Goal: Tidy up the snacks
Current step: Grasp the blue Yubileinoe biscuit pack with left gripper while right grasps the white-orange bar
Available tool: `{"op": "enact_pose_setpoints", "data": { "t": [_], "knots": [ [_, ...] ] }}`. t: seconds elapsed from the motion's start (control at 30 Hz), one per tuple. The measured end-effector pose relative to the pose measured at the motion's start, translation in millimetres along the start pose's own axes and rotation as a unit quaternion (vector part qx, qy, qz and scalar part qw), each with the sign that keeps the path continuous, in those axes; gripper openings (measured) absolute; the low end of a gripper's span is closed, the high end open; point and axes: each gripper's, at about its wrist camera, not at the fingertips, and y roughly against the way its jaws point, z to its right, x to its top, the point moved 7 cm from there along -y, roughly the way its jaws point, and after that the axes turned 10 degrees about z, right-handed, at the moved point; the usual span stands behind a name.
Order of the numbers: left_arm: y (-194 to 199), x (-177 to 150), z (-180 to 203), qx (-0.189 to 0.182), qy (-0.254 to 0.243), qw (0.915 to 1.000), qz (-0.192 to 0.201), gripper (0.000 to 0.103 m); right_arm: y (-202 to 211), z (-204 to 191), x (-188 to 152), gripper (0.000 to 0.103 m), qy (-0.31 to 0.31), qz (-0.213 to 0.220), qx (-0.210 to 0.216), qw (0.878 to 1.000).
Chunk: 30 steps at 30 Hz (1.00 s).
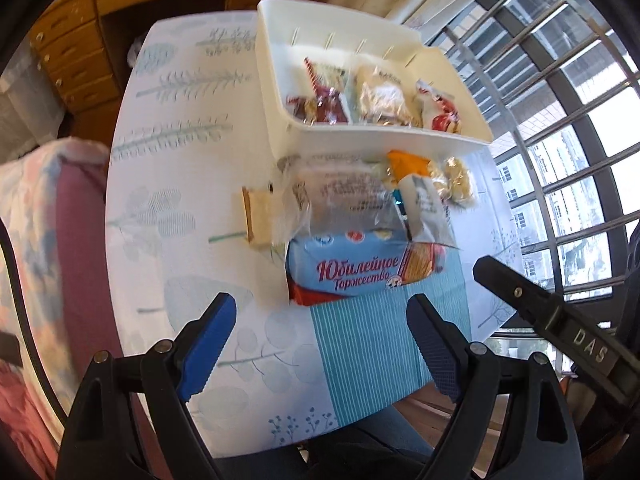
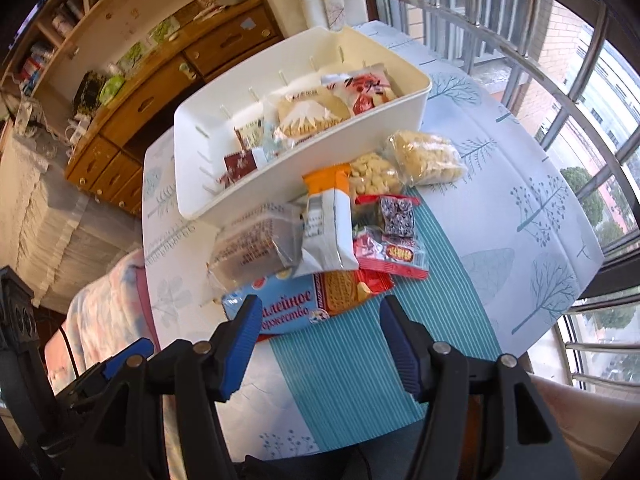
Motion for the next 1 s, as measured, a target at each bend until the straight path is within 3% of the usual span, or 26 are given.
{"op": "enact_pose_setpoints", "data": {
  "t": [0.27,0.5,0.6,0.77,1.0],
  "knots": [
    [-25.6,-16.6,6.2,0.013,0.074,0.9969,-0.022,0.086,-12.9,12.8,-5.0,0.061,0.064,-0.015,0.02,0.998],
    [-46.7,-28.0,6.1,0.022,0.18,0.9832,-0.013,0.086,-24.8,14.2,6.2,0.061,0.138,-0.017,0.061,0.988],
    [-52.8,-29.2,5.0,0.028,0.232,0.9723,0.007,0.086,-29.3,11.6,10.5,0.061,0.172,-0.015,0.082,0.982],
    [-60.8,-29.6,-1.4,0.035,0.32,0.9455,0.049,0.086,-37.6,4.4,16.9,0.061,0.229,-0.008,0.115,0.967],
    [-81.4,-30.6,-8.4,0.044,0.39,0.9163,0.082,0.086,-59.4,-6.2,20.5,0.061,0.278,-0.005,0.161,0.947]
  ]
}}
